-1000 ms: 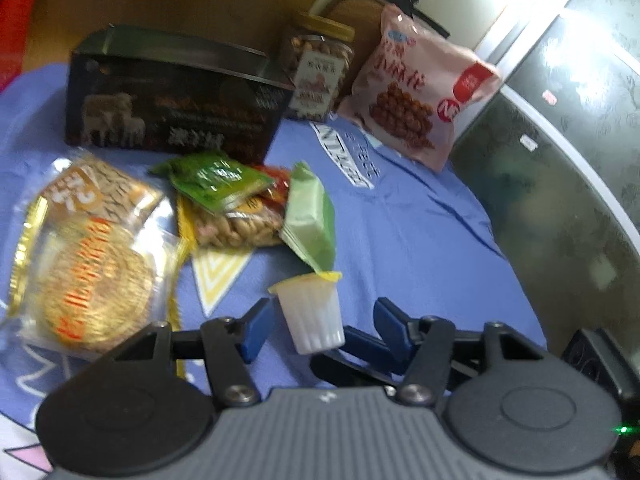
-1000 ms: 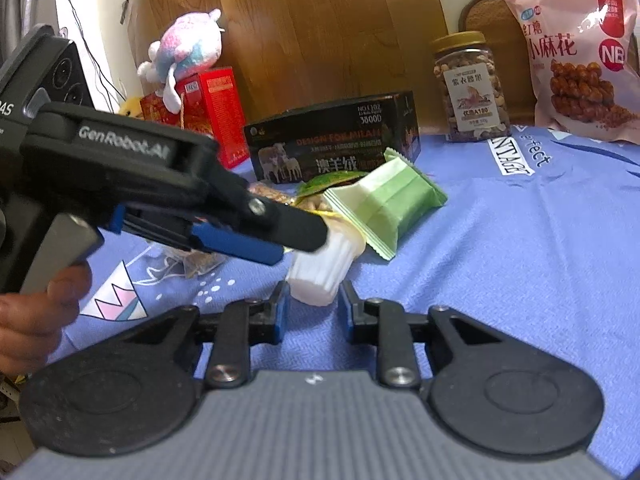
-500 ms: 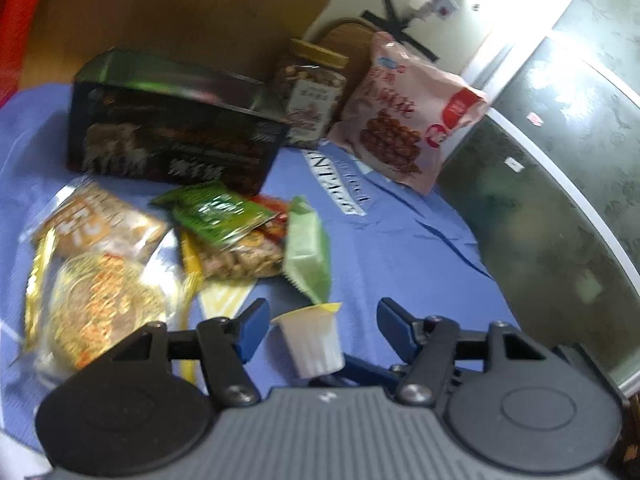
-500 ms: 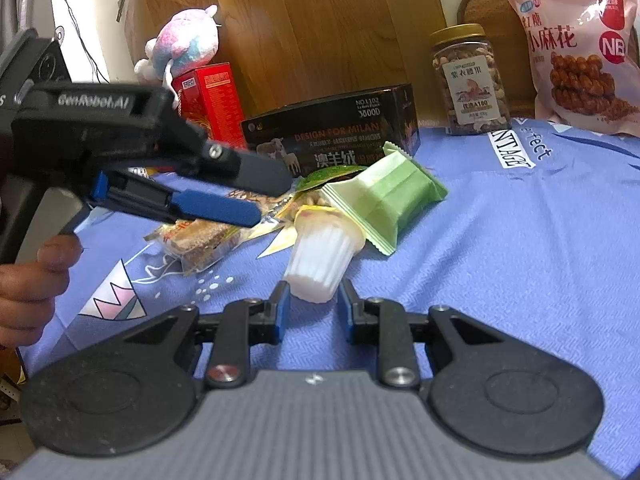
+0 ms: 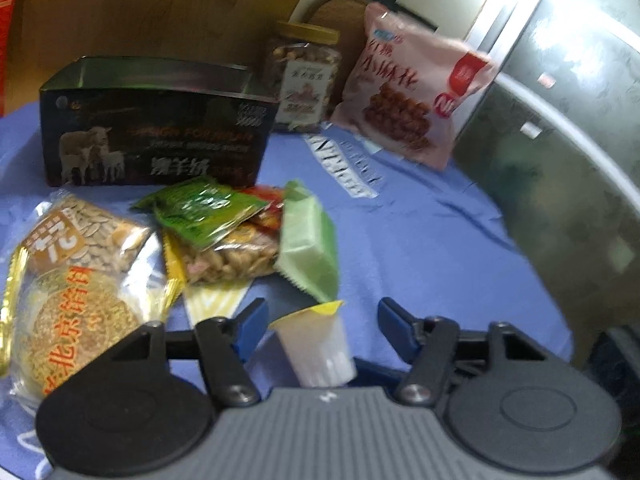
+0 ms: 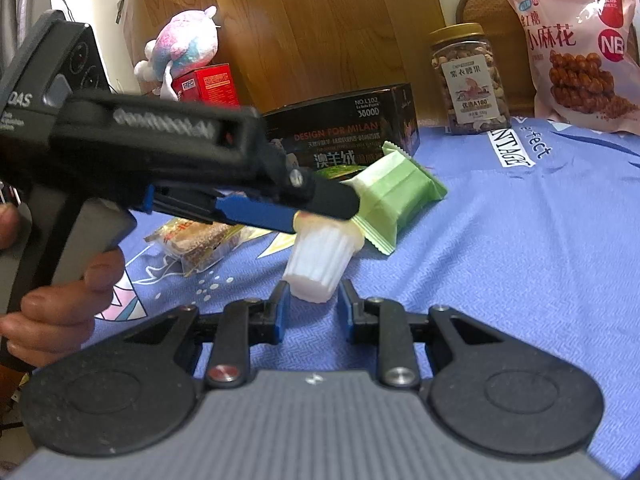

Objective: Organize snacks

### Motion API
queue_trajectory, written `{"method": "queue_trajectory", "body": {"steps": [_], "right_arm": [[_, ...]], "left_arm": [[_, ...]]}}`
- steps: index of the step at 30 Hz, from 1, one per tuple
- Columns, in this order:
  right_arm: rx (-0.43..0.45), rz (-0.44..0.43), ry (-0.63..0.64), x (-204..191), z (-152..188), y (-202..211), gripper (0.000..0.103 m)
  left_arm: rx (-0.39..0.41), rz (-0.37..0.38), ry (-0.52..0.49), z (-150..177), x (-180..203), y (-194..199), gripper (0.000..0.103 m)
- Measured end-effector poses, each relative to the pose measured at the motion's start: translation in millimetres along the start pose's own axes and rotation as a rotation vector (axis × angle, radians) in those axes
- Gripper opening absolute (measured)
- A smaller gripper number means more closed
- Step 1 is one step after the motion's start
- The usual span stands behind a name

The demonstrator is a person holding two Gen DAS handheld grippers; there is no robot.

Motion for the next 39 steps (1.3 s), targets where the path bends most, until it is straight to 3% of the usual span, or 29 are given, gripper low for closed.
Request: {"method": "queue_trajectory", "body": {"steps": [2,21,26,31,39], "right_arm": [[0.0,-0.001,0.0,1,0,0,0.03],[-0.004,0.001,-0.006,0,0,1,0.03],[-0.008,-0.01,-0.003,0,-1,0,0.03],[-0.011,-0.017,-0.005,1,-1,-1,0.03],[-0.022,0.014,0.0,-3,-3,-2,0.029]], "left_arm": [[-0.047,-0.011,0.018,3,-6,-8,0.049],[-0.032,-0.009,0.029,6,-7,-10,0.051],[-0.034,0.021,0.041,5,-7,-3,0.057],[0.025,0.049,0.034,2,-3,15,0.068],[-0.017,0.032,-0.028,-4,10,3,0.069]]}}
Point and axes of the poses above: each gripper's, at about its wrist camera, not at the fingertips, and y roughly against the way its jaws point, x to its right, z to its underside, the point moved 2 cm from there along -y, roughly the way its jaws point, and after that the axes turned 3 degrees about -x, right-handed, at the moved point
